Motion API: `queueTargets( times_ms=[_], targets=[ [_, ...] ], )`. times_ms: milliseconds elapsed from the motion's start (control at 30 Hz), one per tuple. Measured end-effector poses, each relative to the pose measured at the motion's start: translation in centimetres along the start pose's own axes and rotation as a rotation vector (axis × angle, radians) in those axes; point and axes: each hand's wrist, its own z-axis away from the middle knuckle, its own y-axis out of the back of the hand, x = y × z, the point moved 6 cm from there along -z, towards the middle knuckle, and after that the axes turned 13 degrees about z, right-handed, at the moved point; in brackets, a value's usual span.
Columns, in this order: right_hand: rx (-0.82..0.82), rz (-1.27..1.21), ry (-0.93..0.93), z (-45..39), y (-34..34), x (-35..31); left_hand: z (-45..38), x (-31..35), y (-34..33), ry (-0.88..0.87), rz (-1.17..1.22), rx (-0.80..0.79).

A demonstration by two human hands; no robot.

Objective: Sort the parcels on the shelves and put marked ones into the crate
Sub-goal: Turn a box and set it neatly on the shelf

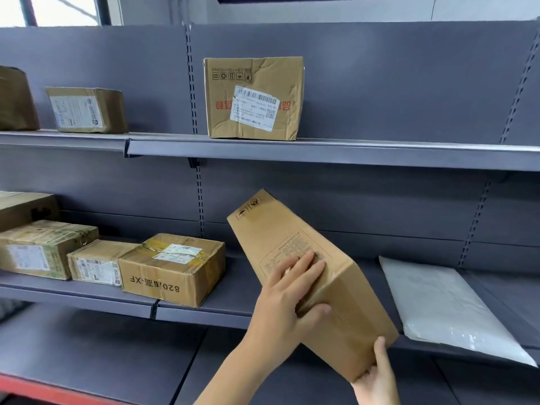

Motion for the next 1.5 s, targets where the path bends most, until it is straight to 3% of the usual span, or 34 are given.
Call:
queueTargets(
  times_ms=[167,500,667,900,1100,1267,1400,1500],
  targets=[
    [0.100,-0.220,0.070,0.5,0.4,-0.7,1.3,-0.2,1.0,0.040,0.134,0.018],
    [0.043,0.112,0.053,0.2,1.2,-5.2,4.0,-6.2,3.6,0.301,0.529,0.119],
    [0.054,0.226,0.105,0.5,1.2,-5.9,6.2,-9.0,3.8,0.388,0.704,0.247],
    [0.061,0.415,0.240,0.7,1.2,-6.5,7.3,-11.5,2.8,0.539,0.743,0.315],
    [0.144,0.627,0.195,0.9,1.5,-5.3,8.8,-14.1,1.5,0.677,0.766,0.360],
    [0.181,0.715,0.160,0.1,1.5,-5.2,8.9,-14.7,1.6,0.687,0.779,0.419],
    [0.144,0.598,-0.008,0.1,1.9,-5.1,7.4,-14.3,2.6,0.684,0.734,0.378],
    [0.164,0.639,-0.194,-0.1,2.7,-4.6,5.3,-13.1,3.2,0.657,0.412,0.310]
  ],
)
